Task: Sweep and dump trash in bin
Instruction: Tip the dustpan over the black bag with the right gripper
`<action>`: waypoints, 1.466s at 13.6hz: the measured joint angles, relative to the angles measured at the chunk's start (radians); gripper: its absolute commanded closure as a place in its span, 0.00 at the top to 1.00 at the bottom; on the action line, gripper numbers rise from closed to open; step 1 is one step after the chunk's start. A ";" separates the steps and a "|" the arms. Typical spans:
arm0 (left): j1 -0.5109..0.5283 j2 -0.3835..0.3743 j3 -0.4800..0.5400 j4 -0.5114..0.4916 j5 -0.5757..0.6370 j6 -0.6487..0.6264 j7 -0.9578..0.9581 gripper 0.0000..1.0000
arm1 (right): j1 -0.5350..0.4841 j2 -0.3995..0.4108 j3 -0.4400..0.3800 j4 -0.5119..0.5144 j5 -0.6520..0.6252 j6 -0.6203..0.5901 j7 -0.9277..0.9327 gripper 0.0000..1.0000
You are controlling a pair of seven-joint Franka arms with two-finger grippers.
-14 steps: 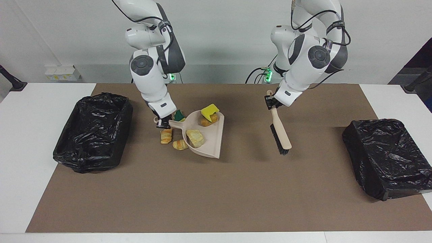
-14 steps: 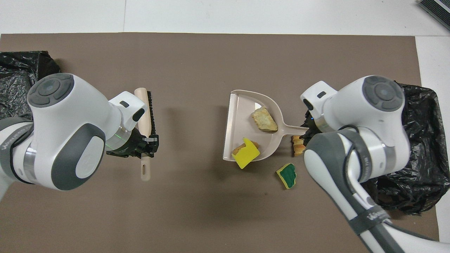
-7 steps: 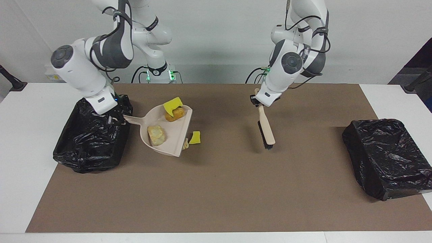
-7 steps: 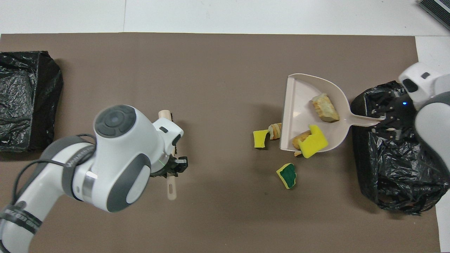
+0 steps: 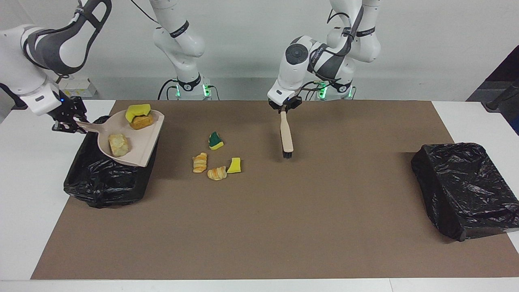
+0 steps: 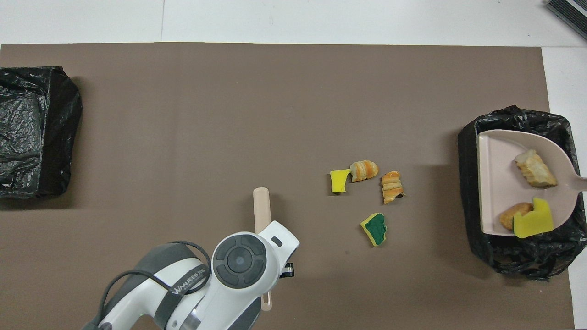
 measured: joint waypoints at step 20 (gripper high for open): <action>0.075 -0.034 0.031 -0.029 0.000 -0.022 0.011 1.00 | 0.188 -0.083 0.031 0.016 -0.609 0.004 0.273 0.00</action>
